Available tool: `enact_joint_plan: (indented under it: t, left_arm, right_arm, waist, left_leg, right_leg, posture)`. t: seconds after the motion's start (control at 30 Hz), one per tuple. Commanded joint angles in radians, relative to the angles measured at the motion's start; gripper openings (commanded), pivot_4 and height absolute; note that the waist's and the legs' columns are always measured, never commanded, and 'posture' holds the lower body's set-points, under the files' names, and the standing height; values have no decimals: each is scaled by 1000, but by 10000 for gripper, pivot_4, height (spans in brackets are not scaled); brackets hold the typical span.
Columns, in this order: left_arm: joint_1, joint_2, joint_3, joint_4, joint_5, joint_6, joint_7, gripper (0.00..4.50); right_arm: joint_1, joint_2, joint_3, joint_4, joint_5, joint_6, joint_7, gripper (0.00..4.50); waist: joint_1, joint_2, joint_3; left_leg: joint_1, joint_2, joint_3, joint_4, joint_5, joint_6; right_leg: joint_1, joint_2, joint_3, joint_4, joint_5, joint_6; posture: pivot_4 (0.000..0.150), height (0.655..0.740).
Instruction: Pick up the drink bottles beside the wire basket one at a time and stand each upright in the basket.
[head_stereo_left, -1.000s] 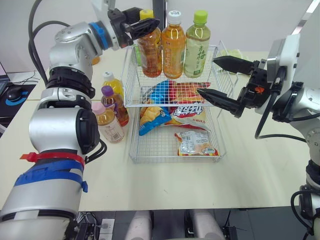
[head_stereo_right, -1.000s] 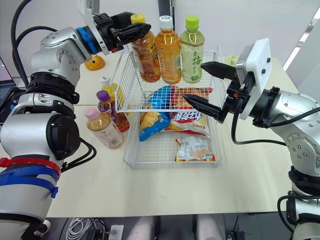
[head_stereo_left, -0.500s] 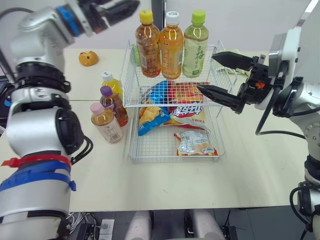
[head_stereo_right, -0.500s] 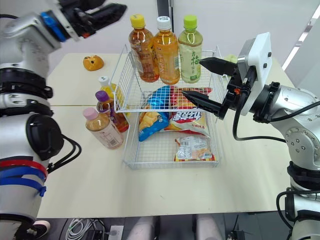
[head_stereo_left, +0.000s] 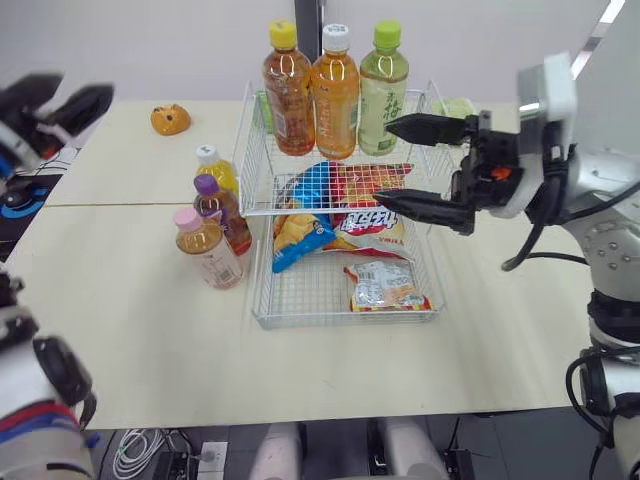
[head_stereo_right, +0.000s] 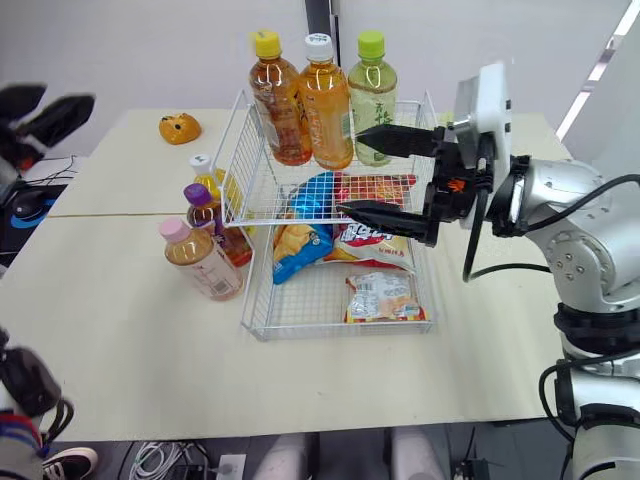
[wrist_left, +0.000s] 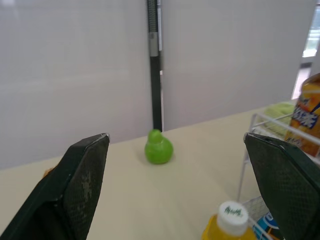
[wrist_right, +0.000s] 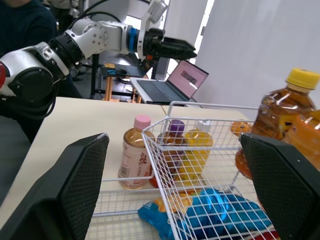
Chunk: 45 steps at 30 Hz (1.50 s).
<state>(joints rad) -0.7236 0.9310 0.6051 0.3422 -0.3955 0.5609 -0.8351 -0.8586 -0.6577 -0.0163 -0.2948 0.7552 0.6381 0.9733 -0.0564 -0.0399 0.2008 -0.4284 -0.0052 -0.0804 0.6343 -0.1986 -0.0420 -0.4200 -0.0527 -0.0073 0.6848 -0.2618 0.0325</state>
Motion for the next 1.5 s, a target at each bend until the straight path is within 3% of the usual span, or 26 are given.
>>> enact_joint_plan:
  t: [0.03,0.3,0.47,0.83,1.1,1.27,1.5]
  left_arm:
    - [178,-5,167,-138,-25,-16,55,44667]
    - [598,-209,327,-360,-72,-108,124,44667]
    - [692,-250,304,-382,-79,-113,186,44667]
    - [817,-273,295,-508,-181,-94,181,44667]
    - [1023,-318,340,-868,-410,-26,140,44667]
    - [1012,-316,267,-994,-465,-13,239,44667]
    - [869,-289,64,-974,-363,-13,363,44667]
  right_arm:
    - [-37,13,1,19,-10,-39,42,45000]
    - [-60,52,13,44,8,-40,115,45000]
    - [-45,27,54,16,3,-41,220,45000]
    - [-44,55,46,29,-9,-42,214,45000]
    - [-46,68,48,47,-16,-53,231,45000]
    - [-51,90,56,64,-22,-66,231,45000]
    - [-52,95,59,74,-38,-73,224,45000]
  waist:
    - [3,0,0]
    - [30,0,-1]
    - [38,-1,-1]
    - [30,0,-2]
    - [30,0,-2]
    - [33,0,-2]
    - [32,0,-2]
  left_leg:
    - [0,0,0,0,0,0]
    - [2,0,1,0,0,0]
    - [7,0,-1,0,0,0]
    - [14,1,0,-2,0,0]
    - [13,1,0,-3,0,0]
    - [14,1,0,-3,0,0]
    - [14,-1,0,-3,0,0]
  right_leg:
    - [0,-1,0,0,0,0]
    - [3,-2,0,-3,1,0]
    - [10,-2,-2,-4,1,0]
    - [14,-2,-1,-4,0,0]
    - [14,-2,0,-5,0,-1]
    - [14,-2,-1,-5,-1,-2]
    - [15,0,-1,-5,0,-2]
  posture:
    - [1500,7400]
    - [1500,7400]
    - [1500,7400]
    - [1500,7400]
    - [1500,7400]
    - [1500,7400]
    - [1500,7400]
